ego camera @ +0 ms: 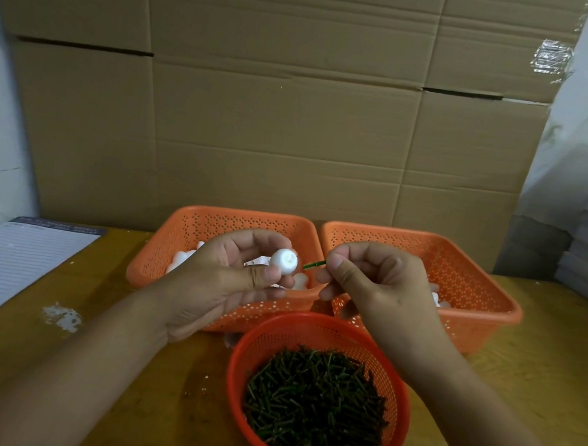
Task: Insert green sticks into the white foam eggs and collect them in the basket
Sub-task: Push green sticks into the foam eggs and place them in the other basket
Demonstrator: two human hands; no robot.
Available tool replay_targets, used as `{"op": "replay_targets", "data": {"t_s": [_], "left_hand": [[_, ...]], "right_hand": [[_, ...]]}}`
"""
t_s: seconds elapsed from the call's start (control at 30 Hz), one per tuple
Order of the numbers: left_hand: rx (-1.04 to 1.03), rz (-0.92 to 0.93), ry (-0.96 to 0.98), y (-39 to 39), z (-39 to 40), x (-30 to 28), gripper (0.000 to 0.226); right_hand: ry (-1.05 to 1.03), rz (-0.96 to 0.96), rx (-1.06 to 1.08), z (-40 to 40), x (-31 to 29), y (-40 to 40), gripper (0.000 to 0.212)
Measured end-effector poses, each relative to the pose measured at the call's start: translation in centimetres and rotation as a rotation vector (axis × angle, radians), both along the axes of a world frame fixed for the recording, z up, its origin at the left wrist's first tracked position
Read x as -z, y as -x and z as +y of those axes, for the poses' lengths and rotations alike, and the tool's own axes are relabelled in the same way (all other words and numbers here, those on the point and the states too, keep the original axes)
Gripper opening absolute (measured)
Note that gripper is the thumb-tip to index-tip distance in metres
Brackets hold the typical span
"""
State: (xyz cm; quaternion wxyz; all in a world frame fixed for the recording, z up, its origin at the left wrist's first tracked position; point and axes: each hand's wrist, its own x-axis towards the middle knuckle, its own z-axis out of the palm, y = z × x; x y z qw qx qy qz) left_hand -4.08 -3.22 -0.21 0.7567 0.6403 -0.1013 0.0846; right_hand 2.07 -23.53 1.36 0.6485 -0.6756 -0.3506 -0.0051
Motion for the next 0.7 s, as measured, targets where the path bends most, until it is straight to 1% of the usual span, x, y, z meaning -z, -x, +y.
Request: {"op": "replay_targets", "data": {"t_s": [0.13, 0.27, 0.4, 0.5, 0.6, 0.7], "left_hand": [[-0.027, 0.019, 0.011, 0.1, -0.3, -0.2, 0.033], [-0.038, 0.021, 0.001, 0.2, -0.4, -0.3, 0.027], [-0.043, 0.021, -0.026, 0.2, -0.5, -0.3, 0.029], [-0.037, 0.022, -0.055, 0.1, -0.6, -0.3, 0.024], [-0.04, 0.031, -0.086, 0.2, -0.7, -0.3, 0.028], [-0.053, 0.043, -0.126, 0.1, -0.9, -0.2, 0.03]], "right_hand": [[-0.01, -0.04, 0.027, 0.3, 0.4, 0.3, 0.012], [-0.023, -0.066, 0.062, 0.4, 0.4, 0.4, 0.012], [-0.037, -0.057, 0.068, 0.4, 0.5, 0.3, 0.012], [-0.024, -0.051, 0.07, 0.5, 0.6, 0.3, 0.012], [0.003, -0.054, 0.072, 0.7, 0.9, 0.2, 0.013], [0.01, -0.015, 0.06, 1.0, 1.3, 0.3, 0.013]]}}
